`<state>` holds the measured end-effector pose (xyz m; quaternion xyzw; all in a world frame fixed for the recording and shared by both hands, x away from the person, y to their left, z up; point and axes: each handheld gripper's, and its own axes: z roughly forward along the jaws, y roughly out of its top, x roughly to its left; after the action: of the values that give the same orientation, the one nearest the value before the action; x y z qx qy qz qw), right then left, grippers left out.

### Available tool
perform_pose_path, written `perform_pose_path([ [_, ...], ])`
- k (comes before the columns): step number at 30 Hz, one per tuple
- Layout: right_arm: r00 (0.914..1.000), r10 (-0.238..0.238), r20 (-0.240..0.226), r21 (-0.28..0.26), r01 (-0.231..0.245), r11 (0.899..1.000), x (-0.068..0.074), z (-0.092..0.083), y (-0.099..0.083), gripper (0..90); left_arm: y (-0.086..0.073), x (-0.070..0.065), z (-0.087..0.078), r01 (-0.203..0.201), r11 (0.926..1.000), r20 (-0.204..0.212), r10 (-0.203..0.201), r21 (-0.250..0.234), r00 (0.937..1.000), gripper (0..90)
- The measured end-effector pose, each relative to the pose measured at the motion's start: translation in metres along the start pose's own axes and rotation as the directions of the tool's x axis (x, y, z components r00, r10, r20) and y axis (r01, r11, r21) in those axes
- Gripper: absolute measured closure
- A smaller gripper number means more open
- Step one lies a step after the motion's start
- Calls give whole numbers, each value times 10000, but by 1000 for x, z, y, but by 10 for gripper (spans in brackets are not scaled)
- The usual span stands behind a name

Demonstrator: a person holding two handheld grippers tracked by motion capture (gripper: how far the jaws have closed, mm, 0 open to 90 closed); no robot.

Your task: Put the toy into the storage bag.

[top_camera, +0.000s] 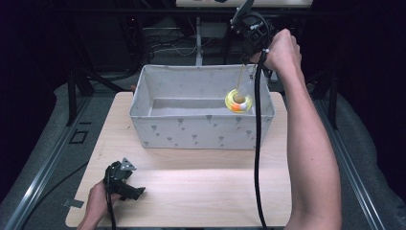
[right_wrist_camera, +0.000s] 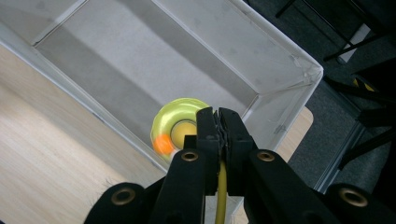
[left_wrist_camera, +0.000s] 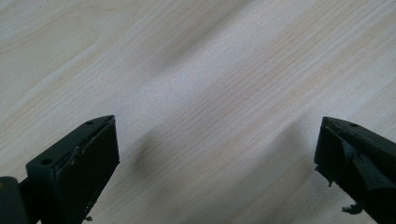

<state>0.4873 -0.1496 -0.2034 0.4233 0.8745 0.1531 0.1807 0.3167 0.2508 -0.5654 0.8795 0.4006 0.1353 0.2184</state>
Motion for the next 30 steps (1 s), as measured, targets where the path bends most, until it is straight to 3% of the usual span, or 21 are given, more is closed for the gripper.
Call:
perform_pose_path([
  [30,9982,441,-406,538,-419,9977,-19,73,-33,880,0,-1,1,-17,10000,53,16,53,10000,1],
])
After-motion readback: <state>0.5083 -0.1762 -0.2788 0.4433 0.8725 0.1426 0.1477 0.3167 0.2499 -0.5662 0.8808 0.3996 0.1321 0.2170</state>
